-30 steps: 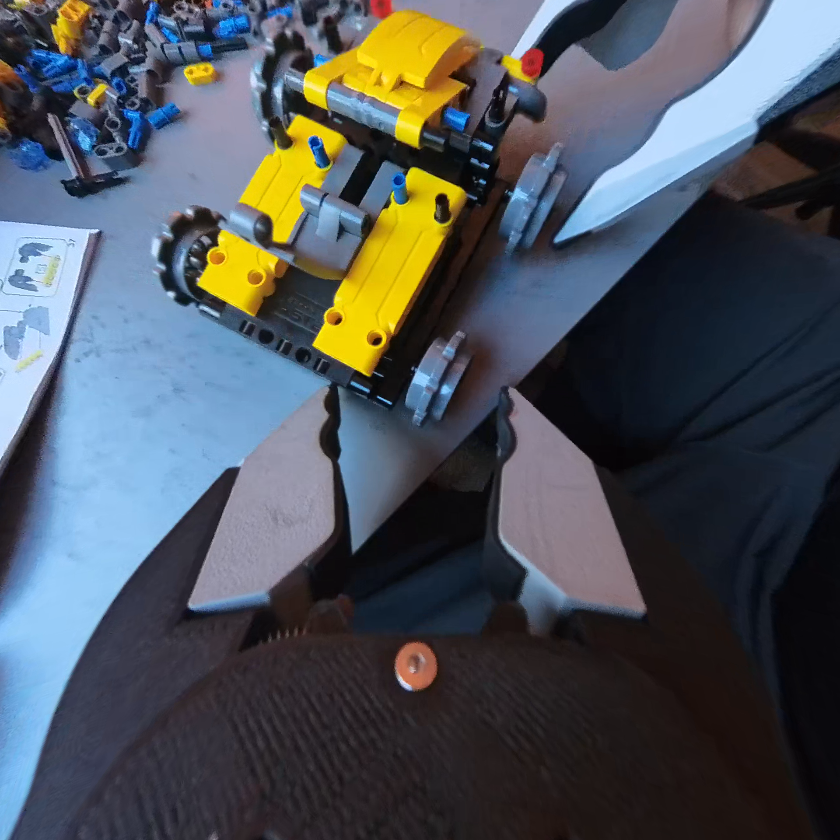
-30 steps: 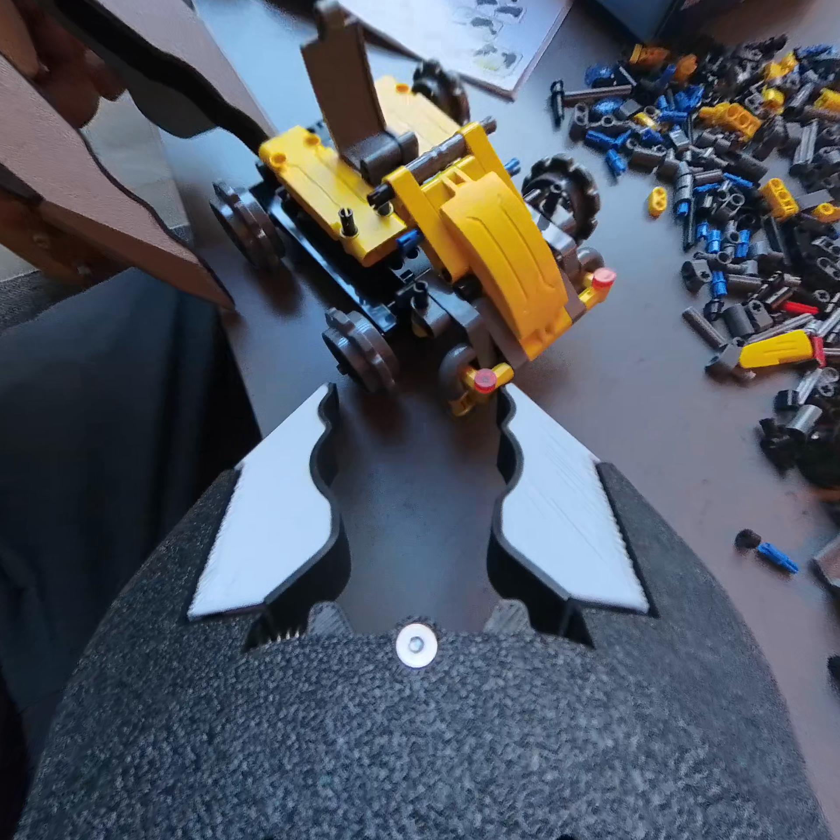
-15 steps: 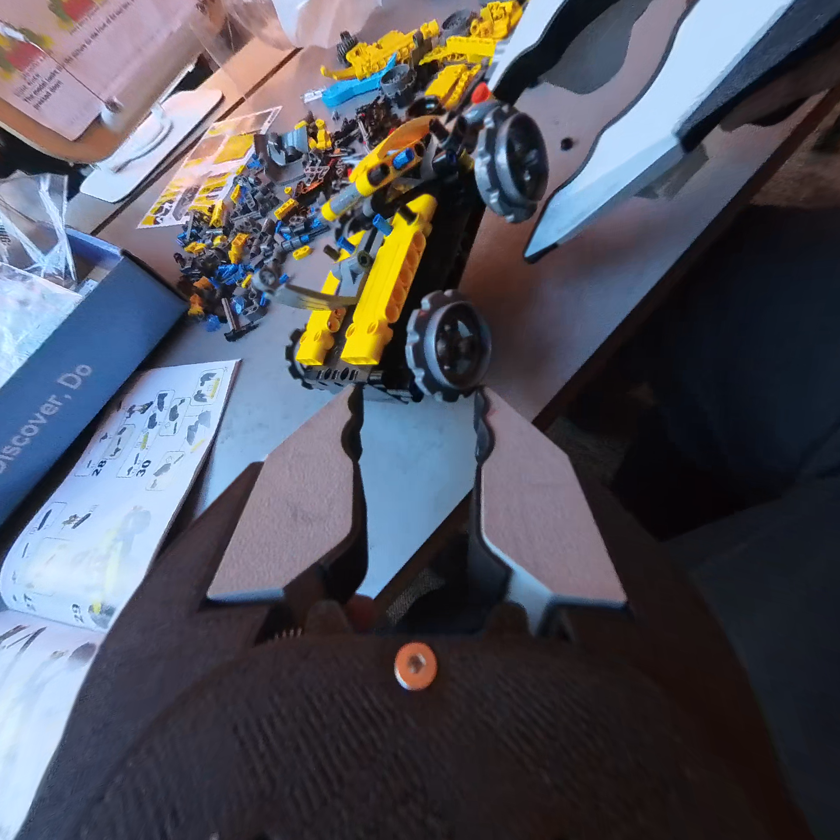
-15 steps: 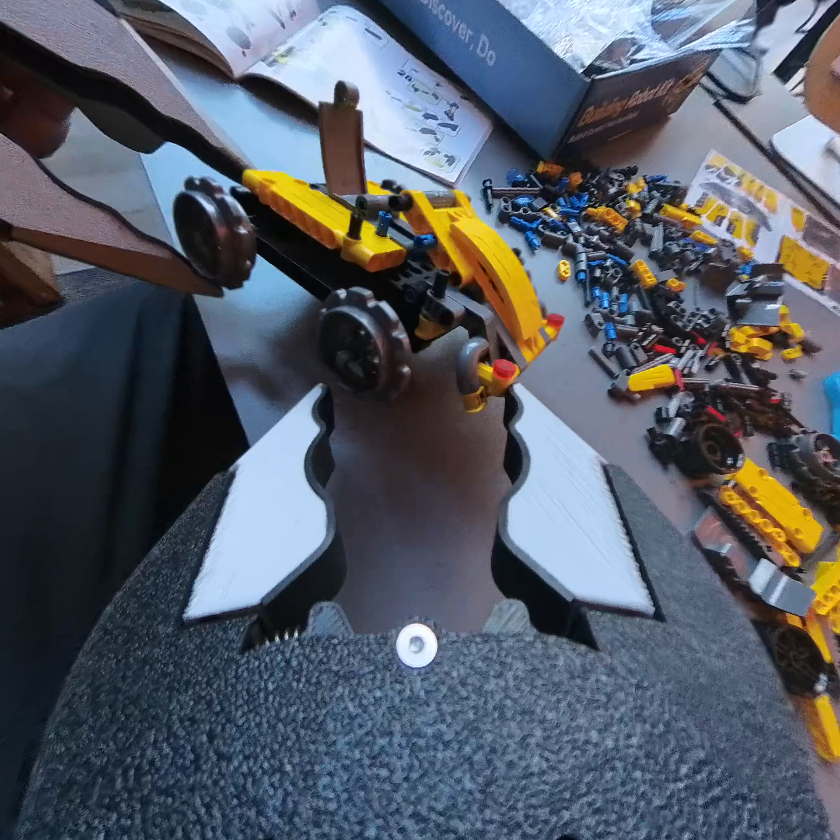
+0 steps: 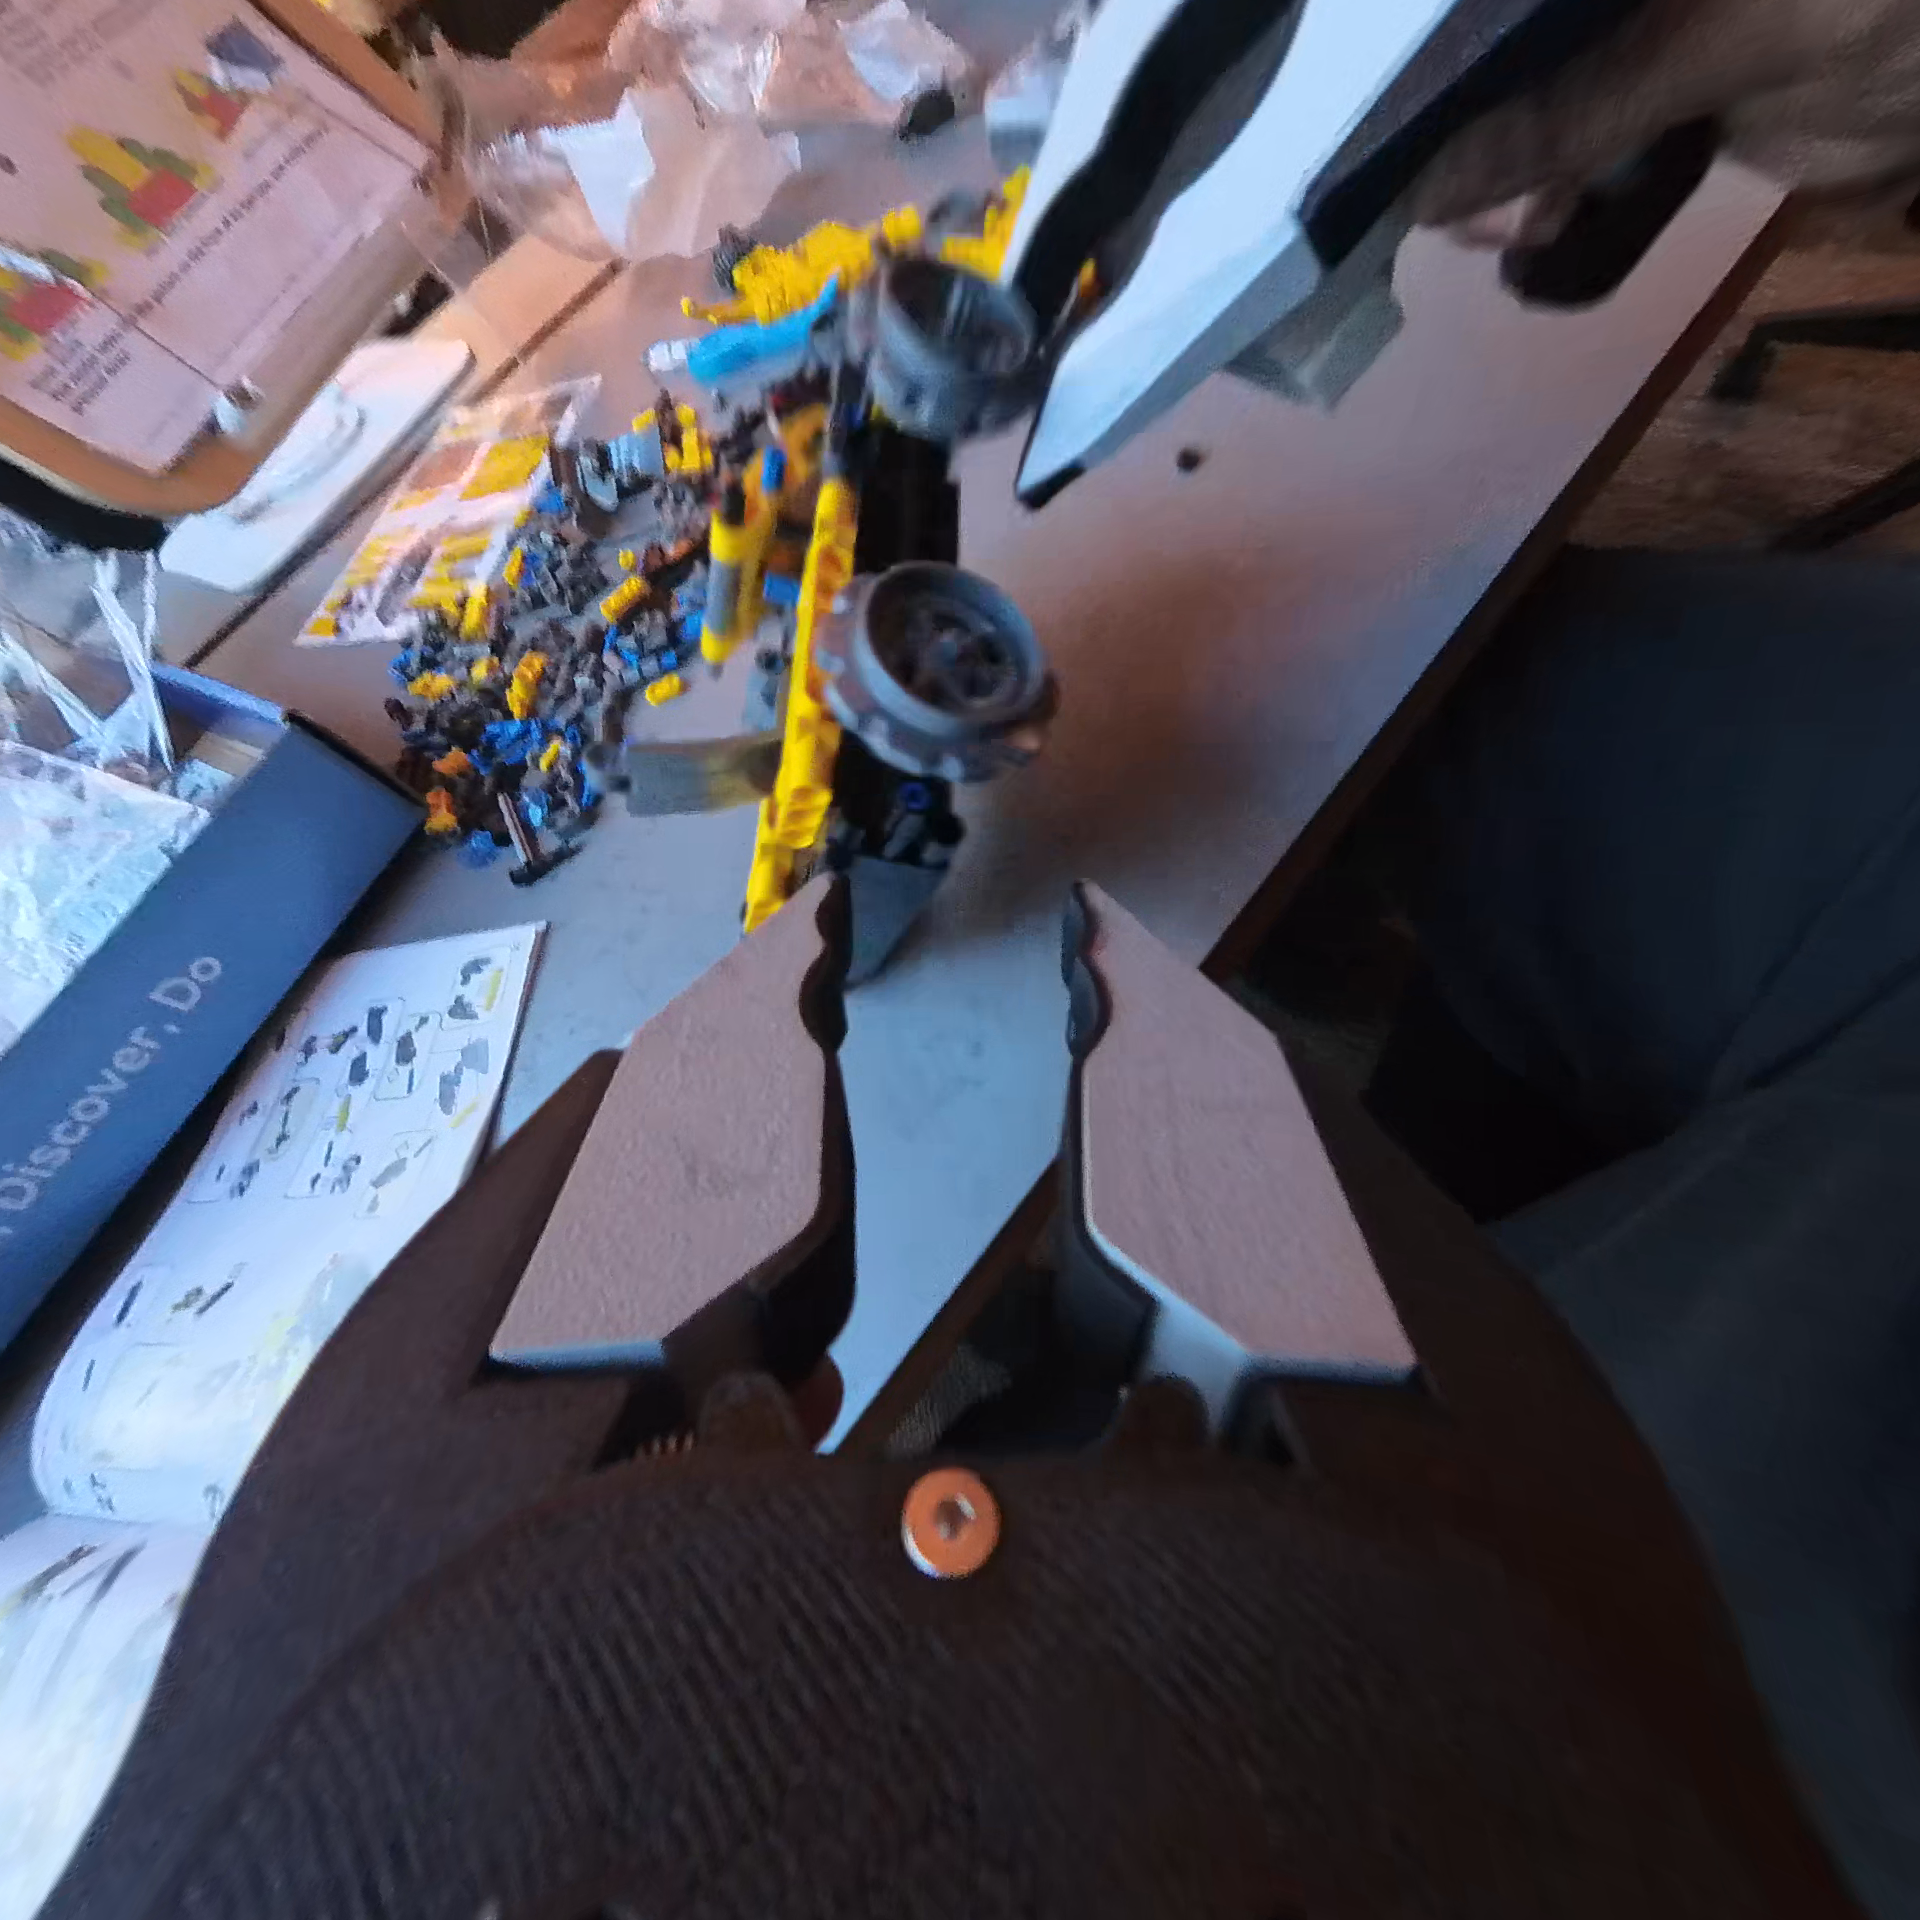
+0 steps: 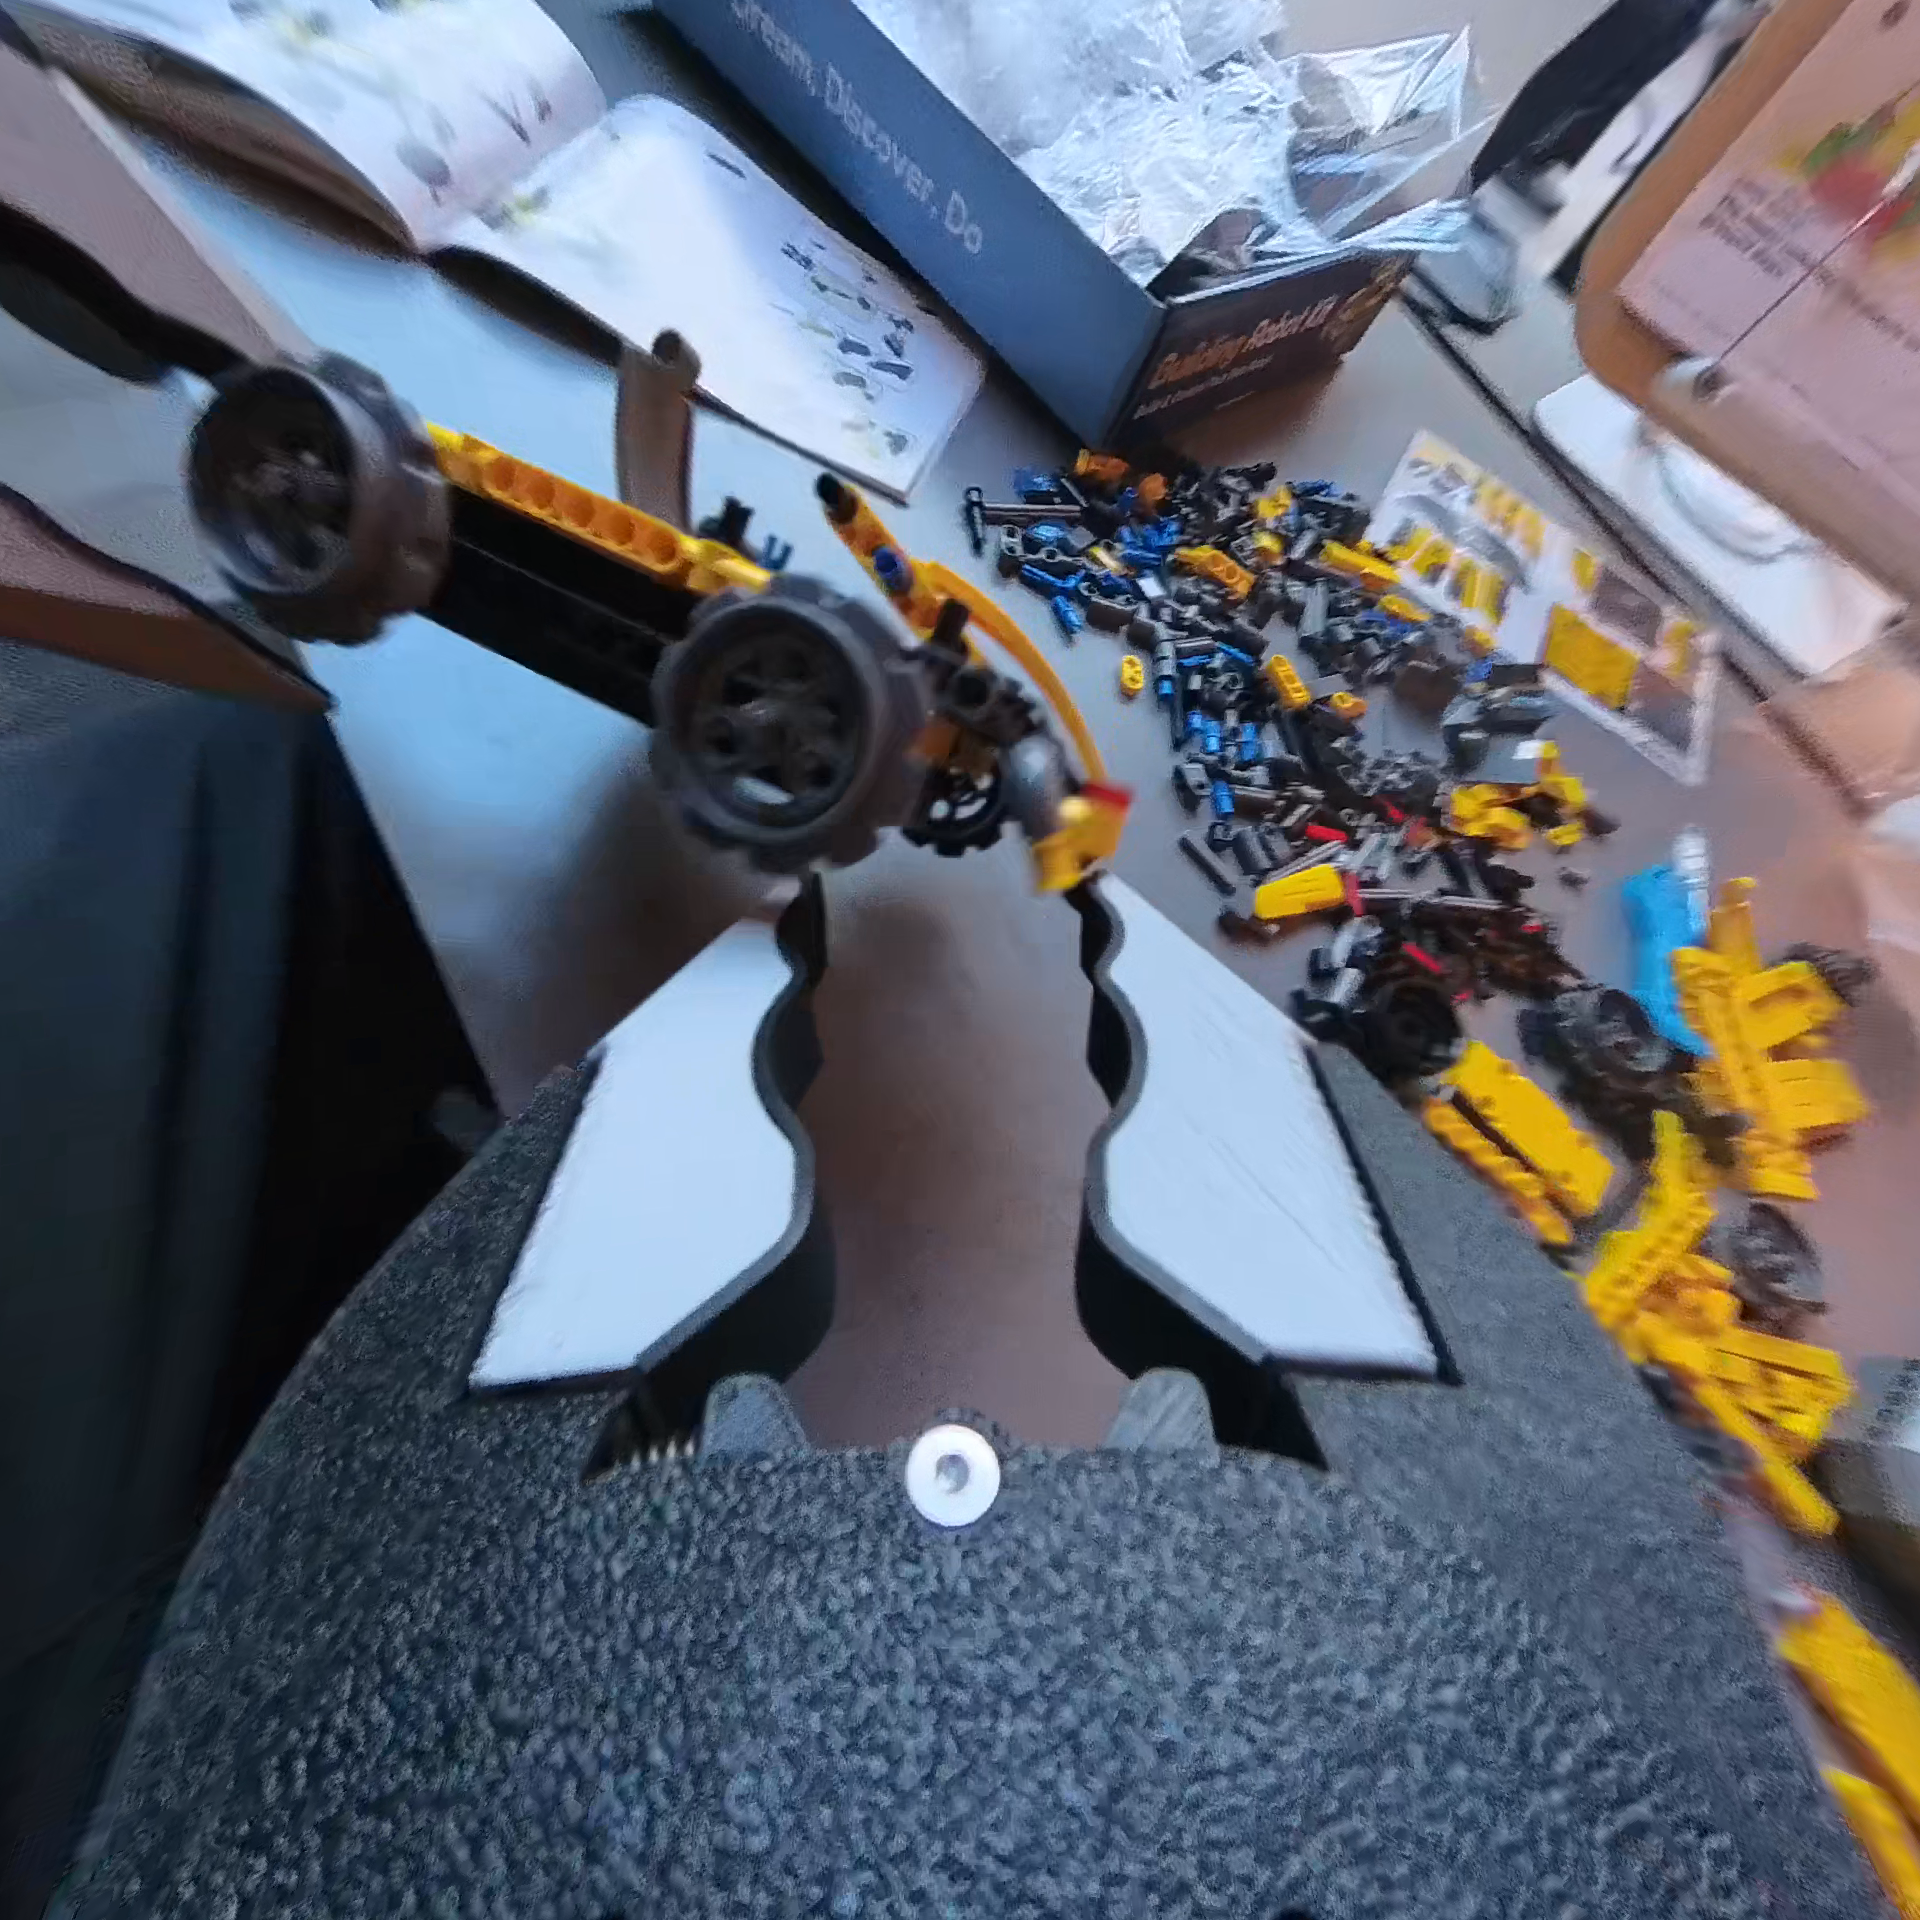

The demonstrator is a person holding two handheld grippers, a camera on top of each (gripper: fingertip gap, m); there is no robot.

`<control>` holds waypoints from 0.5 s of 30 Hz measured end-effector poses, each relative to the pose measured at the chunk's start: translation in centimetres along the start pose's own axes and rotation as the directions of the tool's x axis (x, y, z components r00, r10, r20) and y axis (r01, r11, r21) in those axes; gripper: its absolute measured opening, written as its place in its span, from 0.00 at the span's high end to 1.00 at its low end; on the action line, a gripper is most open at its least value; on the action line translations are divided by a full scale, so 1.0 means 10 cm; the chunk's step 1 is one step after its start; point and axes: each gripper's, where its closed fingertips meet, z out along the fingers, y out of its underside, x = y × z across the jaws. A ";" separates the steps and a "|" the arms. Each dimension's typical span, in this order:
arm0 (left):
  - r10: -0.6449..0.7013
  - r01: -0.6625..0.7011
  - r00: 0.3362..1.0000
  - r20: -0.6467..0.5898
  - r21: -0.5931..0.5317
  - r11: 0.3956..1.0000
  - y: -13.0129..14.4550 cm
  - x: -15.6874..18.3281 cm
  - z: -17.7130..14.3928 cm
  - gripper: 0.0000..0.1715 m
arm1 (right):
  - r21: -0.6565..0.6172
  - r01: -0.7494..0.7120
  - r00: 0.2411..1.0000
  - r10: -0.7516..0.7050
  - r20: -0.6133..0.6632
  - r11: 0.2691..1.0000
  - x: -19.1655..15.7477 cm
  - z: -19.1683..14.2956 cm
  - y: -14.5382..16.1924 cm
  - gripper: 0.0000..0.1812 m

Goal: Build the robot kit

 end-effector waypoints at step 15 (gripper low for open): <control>0.072 -0.060 0.988 0.139 -0.087 0.994 0.24 -0.20 0.21 0.71 | -0.016 -0.130 0.990 0.130 0.062 0.991 0.06 0.11 0.11 0.81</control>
